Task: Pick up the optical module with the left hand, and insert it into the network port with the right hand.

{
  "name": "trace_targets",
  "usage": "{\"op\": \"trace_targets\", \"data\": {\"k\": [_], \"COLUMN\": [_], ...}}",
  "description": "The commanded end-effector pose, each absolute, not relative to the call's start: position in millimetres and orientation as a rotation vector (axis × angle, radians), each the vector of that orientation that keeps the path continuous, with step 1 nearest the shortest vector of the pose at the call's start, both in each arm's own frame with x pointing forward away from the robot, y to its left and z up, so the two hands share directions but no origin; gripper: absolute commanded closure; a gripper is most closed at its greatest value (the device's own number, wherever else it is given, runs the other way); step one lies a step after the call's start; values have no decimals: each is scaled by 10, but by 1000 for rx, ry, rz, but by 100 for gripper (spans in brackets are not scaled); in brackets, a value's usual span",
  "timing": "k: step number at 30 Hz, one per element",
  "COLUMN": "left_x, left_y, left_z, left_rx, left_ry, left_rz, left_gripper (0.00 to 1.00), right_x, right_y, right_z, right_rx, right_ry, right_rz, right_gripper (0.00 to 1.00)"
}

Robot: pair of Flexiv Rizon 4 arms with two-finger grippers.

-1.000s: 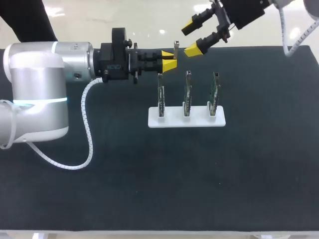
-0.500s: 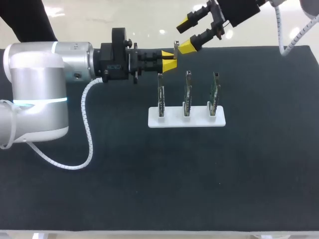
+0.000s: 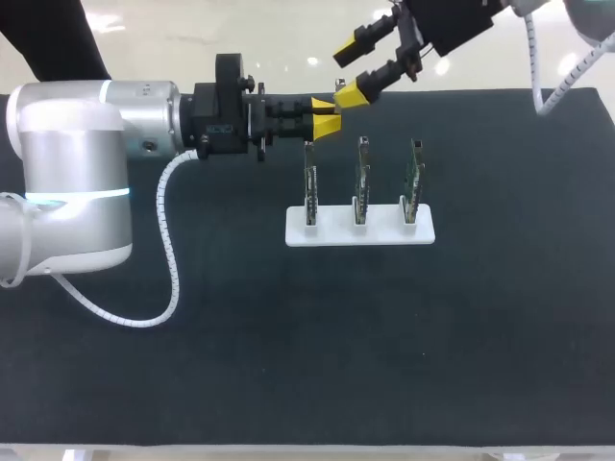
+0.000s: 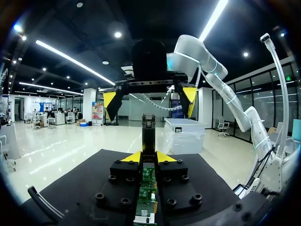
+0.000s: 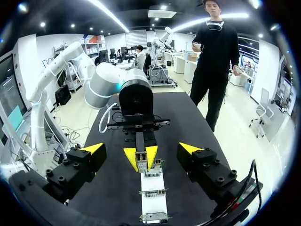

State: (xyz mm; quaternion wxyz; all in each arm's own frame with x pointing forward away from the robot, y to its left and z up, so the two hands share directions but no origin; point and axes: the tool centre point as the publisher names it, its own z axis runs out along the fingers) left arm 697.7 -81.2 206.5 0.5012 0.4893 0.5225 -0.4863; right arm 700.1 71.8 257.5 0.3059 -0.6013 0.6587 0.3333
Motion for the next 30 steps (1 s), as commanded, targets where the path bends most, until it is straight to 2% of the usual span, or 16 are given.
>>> {"op": "trace_targets", "data": {"k": [1, 4, 5, 6, 7, 11, 15, 27, 30], "left_x": [6987, 6987, 6987, 6987, 6987, 6987, 6987, 6987, 6987], "left_y": [-816, -816, -816, -816, -816, -816, -816, -816, -816], "left_z": [2066, 2066, 2066, 2066, 2066, 2066, 2066, 2066, 2066], "left_rx": [1184, 1184, 1184, 1184, 1184, 1184, 1184, 1184, 1184], "left_ry": [1263, 1263, 1263, 1263, 1263, 1263, 1263, 1263, 1263], "left_rz": [-1176, -1176, -1176, -1176, -1176, -1176, -1176, -1176, -1176], "left_gripper": [100, 100, 100, 100, 100, 100, 100, 100, 100], "right_x": [6957, 6961, 6967, 6975, 6985, 7008, 7018, 7006, 7000], "right_y": [725, 729, 731, 732, 731, 731, 735, 770, 769], "right_z": [2572, 2571, 2570, 2568, 2565, 2550, 2544, 2513, 2516], "right_rx": [-1584, -1584, -1584, -1585, -1586, -1591, -1593, -1584, -1586], "right_ry": [1747, 1748, 1748, 1748, 1746, 1741, 1742, 1745, 1747], "right_rz": [870, 869, 869, 870, 874, 873, 866, 850, 849], "right_gripper": [0, 2, 24, 40, 44, 43, 57, 58, 67]}}
